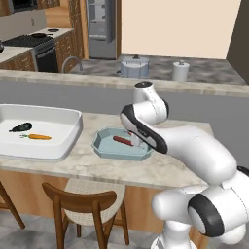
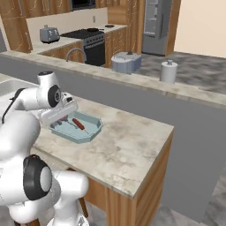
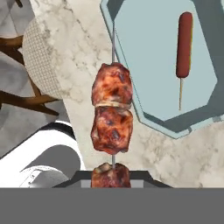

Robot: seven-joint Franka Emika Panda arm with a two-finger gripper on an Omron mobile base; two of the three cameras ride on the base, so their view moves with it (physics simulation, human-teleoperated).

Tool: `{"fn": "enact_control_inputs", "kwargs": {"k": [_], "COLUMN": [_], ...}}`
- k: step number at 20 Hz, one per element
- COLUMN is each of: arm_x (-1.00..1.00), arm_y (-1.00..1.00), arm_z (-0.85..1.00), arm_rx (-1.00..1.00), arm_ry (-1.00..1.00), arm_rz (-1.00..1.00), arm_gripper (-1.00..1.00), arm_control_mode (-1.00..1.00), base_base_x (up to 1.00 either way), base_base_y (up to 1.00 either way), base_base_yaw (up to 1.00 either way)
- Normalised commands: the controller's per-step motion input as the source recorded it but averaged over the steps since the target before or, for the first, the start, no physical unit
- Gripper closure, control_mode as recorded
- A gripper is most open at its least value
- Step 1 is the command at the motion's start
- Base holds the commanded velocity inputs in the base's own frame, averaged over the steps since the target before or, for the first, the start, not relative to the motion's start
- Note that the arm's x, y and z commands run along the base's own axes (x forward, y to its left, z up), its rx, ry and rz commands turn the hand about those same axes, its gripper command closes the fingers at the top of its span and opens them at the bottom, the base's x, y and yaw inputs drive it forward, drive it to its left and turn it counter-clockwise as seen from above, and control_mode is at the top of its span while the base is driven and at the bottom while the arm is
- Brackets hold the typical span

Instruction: Place the cold items (carrot and eggplant) from the fridge in one tupperware on the dining counter. Place the warm items (kebab skewer and hot dog) in the stove area in another tupperware.

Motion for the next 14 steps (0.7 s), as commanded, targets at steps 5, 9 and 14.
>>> {"fn": "enact_control_inputs", "kwargs": {"k": [5, 9, 14], "arm_x": [0.72, 0.65, 0.59], "arm_y": [0.09, 0.19, 0.19], "arm_z": [-0.50, -0.48, -0.64], "arm_rx": [0.00, 0.00, 0.00], "arm_ry": [0.13, 0.13, 0.17], "arm_rz": [0.32, 0.21, 0.18], "arm_gripper": [1.00, 1.00, 1.00], "arm_control_mode": [-1.00, -1.00, -1.00], "base_base_x": [0.00, 0.00, 0.00], "base_base_y": [0.00, 0.00, 0.00], "base_base_yaw": [0.00, 0.00, 0.00]}}
